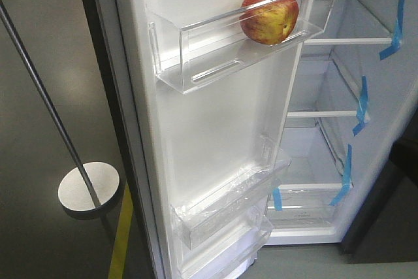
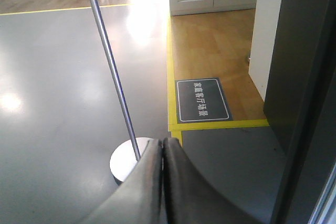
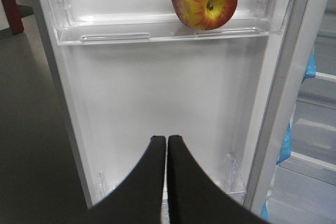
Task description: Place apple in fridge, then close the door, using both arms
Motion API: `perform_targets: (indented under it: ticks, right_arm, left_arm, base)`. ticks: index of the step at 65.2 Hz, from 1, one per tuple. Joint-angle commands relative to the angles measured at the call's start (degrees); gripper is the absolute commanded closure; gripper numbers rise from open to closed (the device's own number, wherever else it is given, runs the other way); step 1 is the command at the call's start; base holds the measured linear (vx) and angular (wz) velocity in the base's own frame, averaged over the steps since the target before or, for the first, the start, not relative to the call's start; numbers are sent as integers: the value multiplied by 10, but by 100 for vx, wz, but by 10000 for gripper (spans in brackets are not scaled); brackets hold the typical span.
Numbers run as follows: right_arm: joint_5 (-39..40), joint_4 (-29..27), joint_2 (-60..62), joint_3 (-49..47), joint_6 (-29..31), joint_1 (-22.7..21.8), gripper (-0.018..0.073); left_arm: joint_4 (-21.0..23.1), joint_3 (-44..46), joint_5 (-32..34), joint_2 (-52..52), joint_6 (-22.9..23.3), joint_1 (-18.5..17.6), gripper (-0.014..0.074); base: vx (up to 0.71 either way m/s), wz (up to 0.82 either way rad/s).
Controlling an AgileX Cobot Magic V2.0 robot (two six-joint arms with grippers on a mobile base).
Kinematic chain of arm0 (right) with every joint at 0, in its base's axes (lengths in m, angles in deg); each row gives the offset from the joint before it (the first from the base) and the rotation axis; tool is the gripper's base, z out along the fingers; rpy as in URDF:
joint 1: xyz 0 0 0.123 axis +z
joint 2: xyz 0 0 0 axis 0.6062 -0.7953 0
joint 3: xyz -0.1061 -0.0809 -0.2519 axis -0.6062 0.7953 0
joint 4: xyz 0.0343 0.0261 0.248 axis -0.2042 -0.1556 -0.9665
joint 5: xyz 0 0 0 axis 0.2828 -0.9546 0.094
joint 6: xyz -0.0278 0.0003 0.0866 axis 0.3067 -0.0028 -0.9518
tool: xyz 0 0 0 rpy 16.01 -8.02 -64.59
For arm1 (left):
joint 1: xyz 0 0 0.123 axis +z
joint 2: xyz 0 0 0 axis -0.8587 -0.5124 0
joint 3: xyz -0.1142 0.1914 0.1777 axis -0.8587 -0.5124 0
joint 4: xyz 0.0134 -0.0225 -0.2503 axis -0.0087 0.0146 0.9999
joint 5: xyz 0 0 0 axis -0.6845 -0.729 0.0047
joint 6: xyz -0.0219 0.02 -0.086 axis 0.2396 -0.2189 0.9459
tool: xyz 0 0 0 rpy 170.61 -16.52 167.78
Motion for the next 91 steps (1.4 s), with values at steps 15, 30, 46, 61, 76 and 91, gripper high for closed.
perform_targets:
  ticks: [15, 30, 46, 61, 76, 91]
  right_arm:
    - [46, -20, 70, 41, 2, -1, 564]
    - [35, -21, 70, 41, 0, -1, 563]
    - [19, -21, 70, 41, -2, -1, 562]
    - [6, -21, 70, 41, -2, -1, 562]
    - [5, -21, 70, 41, -3, -1, 562]
    - [-2, -21, 70, 41, -4, -1, 562]
  left_arm:
    - [-13, 10, 43, 9, 1, -2, 603]
    - [-61, 10, 43, 9, 0, -2, 603]
    - [-121, 10, 43, 9, 0, -2, 603]
    - [-151, 10, 43, 9, 0, -2, 603]
    - [-150, 10, 100, 9, 0, -2, 603]
    - [-149, 10, 177, 9, 1, -2, 603]
  base:
    - [0, 0]
    - [0, 0]
    - [0, 0]
    - [0, 0]
    - [0, 0]
    - [0, 0]
